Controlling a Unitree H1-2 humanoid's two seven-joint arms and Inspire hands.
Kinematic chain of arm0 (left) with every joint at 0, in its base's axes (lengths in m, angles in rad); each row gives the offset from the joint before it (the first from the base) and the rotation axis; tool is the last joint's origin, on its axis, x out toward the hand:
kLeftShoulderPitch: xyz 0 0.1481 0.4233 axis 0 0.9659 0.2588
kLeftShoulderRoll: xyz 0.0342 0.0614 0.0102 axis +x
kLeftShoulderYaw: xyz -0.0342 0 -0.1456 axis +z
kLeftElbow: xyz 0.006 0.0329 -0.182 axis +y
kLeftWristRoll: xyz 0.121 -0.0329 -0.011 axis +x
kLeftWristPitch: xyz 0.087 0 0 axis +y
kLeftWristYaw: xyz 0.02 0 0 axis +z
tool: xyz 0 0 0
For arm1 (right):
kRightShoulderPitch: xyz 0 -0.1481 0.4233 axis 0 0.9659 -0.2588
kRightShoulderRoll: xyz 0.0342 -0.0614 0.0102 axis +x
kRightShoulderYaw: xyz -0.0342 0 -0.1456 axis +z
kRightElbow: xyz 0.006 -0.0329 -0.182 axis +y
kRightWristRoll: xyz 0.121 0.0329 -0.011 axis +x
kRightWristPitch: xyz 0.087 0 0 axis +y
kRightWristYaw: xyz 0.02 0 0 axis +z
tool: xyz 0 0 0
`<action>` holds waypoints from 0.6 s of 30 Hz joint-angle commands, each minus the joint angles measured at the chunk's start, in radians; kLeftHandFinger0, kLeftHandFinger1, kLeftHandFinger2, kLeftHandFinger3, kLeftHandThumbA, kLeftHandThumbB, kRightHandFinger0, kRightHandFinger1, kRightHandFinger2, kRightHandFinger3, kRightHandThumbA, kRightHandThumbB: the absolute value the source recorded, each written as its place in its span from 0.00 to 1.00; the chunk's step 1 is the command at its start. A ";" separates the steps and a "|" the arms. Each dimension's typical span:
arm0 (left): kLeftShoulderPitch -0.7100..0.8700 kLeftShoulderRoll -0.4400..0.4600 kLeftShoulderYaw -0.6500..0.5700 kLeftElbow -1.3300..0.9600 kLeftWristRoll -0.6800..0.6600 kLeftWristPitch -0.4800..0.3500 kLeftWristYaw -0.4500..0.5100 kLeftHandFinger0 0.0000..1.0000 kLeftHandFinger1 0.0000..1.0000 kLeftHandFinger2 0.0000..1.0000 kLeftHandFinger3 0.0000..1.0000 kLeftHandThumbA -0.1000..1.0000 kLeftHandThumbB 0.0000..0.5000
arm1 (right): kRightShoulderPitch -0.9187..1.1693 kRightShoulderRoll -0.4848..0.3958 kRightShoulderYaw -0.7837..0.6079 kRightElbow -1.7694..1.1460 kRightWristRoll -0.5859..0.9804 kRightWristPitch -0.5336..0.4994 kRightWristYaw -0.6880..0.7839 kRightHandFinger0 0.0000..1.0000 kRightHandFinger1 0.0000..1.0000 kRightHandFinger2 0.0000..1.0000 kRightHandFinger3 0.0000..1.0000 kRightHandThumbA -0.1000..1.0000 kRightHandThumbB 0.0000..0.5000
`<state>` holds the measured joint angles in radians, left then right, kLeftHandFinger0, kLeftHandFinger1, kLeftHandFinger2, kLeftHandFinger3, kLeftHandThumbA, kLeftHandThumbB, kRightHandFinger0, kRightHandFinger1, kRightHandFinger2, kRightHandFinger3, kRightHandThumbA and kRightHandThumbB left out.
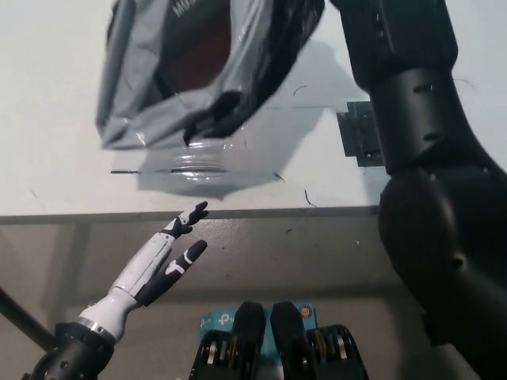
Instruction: Use the right hand to pick up a small rectangular container and put it into a plastic bag and lift the bag
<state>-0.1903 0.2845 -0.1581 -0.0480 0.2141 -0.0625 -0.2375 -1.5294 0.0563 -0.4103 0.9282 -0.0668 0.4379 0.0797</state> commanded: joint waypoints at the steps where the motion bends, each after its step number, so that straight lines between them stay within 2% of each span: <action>1: -0.050 0.110 -0.083 -0.041 -0.008 -0.067 -0.157 1.00 1.00 1.00 1.00 1.00 0.52 | -0.270 -0.010 -0.035 0.004 0.136 -0.128 -0.086 0.00 0.33 0.75 1.00 0.34 0.00; 3: -0.053 0.121 -0.100 -0.052 0.004 -0.055 -0.171 1.00 1.00 1.00 1.00 1.00 0.55 | -0.272 -0.012 -0.048 0.017 0.150 -0.127 -0.098 0.00 0.32 0.76 0.95 0.34 0.00; 4: -0.058 0.125 -0.107 -0.057 0.015 -0.042 -0.168 1.00 1.00 1.00 1.00 1.00 0.56 | -0.286 -0.017 -0.059 0.029 0.164 -0.127 -0.104 0.00 0.32 0.76 0.99 0.34 0.00; 6: -0.061 0.128 -0.112 -0.060 0.019 -0.034 -0.163 1.00 1.00 1.00 1.00 1.00 0.55 | -0.302 -0.024 -0.069 0.044 0.179 -0.136 -0.106 0.00 0.31 0.75 1.00 0.33 0.00; 7: -0.063 0.127 -0.108 -0.055 -0.008 -0.032 -0.163 1.00 1.00 1.00 1.00 1.00 0.54 | -0.317 -0.029 -0.074 0.052 0.188 -0.146 -0.105 0.00 0.31 0.74 0.97 0.33 0.00; 11: -0.063 0.116 -0.090 -0.040 -0.149 -0.017 -0.200 1.00 1.00 1.00 1.00 1.00 0.46 | -0.346 -0.040 -0.080 0.069 0.207 -0.165 -0.106 0.00 0.31 0.76 0.97 0.35 0.00; 13: -0.053 0.111 -0.082 -0.047 -0.200 0.011 -0.222 1.00 1.00 1.00 1.00 1.00 0.55 | -0.349 -0.037 -0.080 0.065 0.214 -0.164 -0.115 0.00 0.31 0.75 0.95 0.35 0.00; 15: -0.049 0.112 -0.082 -0.051 -0.209 0.022 -0.231 1.00 1.00 1.00 1.00 1.00 0.57 | -0.340 -0.033 -0.076 0.056 0.219 -0.166 -0.120 0.00 0.31 0.74 0.94 0.34 0.00; 17: -0.045 0.113 -0.086 -0.052 -0.202 0.022 -0.234 1.00 1.00 1.00 1.00 1.00 0.56 | -0.323 -0.029 -0.069 0.050 0.226 -0.172 -0.119 0.00 0.32 0.76 1.00 0.33 0.00; 18: -0.042 0.115 -0.089 -0.052 -0.195 0.021 -0.235 1.00 1.00 1.00 1.00 1.00 0.55 | -0.312 -0.024 -0.068 0.050 0.231 -0.175 -0.124 0.00 0.31 0.77 0.99 0.32 0.00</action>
<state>-0.2255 0.3791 -0.2518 -0.0649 0.0973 -0.0565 -0.4089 -1.7698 0.0518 -0.4791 1.0116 0.0854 0.3626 -0.0113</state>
